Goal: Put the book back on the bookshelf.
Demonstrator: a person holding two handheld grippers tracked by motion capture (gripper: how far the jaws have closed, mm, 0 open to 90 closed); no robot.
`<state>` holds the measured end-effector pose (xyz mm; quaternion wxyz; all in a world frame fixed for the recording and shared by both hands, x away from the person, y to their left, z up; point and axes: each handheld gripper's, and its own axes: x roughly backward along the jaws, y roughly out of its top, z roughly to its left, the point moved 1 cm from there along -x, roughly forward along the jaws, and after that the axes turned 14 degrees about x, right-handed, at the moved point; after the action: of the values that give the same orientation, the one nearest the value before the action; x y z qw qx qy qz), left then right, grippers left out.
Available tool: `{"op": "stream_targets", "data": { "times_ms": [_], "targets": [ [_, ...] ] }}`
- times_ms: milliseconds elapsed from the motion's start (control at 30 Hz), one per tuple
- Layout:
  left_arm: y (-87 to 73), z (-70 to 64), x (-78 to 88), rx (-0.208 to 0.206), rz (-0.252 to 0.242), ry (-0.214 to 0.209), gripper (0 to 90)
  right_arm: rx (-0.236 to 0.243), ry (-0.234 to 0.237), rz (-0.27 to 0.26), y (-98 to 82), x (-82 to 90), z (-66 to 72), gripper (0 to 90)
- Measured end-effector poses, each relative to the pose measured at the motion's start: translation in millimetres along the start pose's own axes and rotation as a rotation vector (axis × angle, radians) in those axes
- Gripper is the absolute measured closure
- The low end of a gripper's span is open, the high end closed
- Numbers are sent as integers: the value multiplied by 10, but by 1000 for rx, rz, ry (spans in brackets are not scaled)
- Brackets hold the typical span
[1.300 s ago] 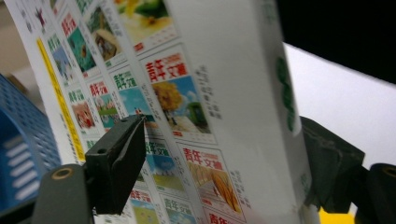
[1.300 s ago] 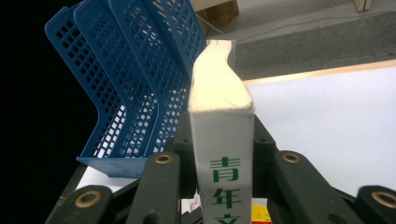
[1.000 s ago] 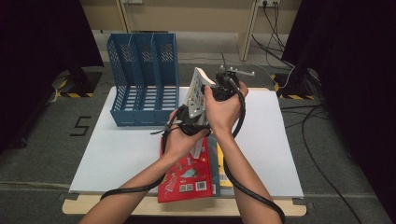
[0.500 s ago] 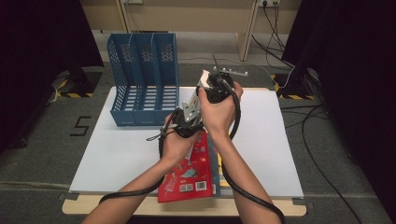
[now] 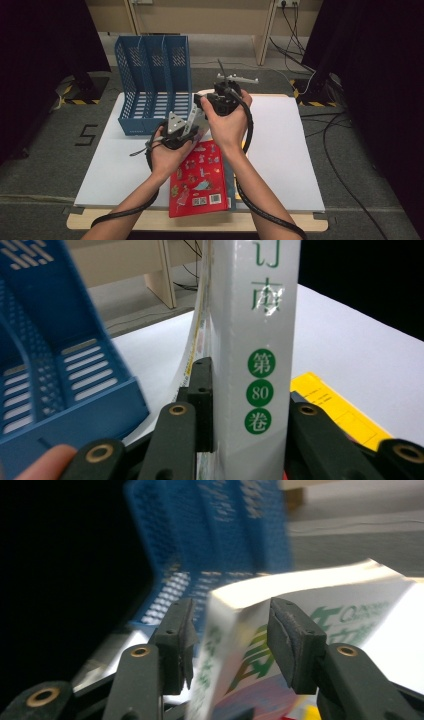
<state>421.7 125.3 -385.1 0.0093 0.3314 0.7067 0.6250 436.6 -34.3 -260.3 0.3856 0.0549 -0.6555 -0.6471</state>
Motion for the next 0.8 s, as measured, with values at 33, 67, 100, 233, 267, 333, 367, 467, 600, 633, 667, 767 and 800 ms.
{"op": "stream_targets", "data": {
  "times_ms": [33,67,100,233,267,333,367,467,600,633,667,767,800],
  "targets": [
    [-5,35,19,4,-1,1,737,0,0,0,0,0,0,534],
    [-16,126,73,18,-10,5,737,9,8,-16,5,59,14,534],
    [-21,171,99,25,-19,3,737,10,9,-22,2,87,11,534],
    [-65,359,213,45,-50,7,737,6,-16,-16,-62,170,-87,537],
    [-65,359,213,45,-50,7,736,6,-16,-16,-62,170,-87,537],
    [-96,437,264,56,-72,8,736,-7,-42,-2,-155,195,-219,537],
    [-105,471,287,58,-85,1,736,-7,-42,-2,-155,195,-219,537],
    [-121,537,353,58,-108,5,736,-29,-72,19,-269,211,-359,538],
    [-157,612,424,57,-138,5,736,-55,-88,50,-422,237,-501,539],
    [-173,633,444,58,-146,5,736,-61,-92,54,-455,251,-529,539],
    [-184,645,455,57,-150,4,736,-69,-99,64,-517,268,-586,540],
    [-215,680,510,43,-167,11,736,-81,-105,80,-574,278,-625,540],
    [-219,693,533,38,-173,18,735,-82,-106,86,-601,283,-644,540]
  ]
}}
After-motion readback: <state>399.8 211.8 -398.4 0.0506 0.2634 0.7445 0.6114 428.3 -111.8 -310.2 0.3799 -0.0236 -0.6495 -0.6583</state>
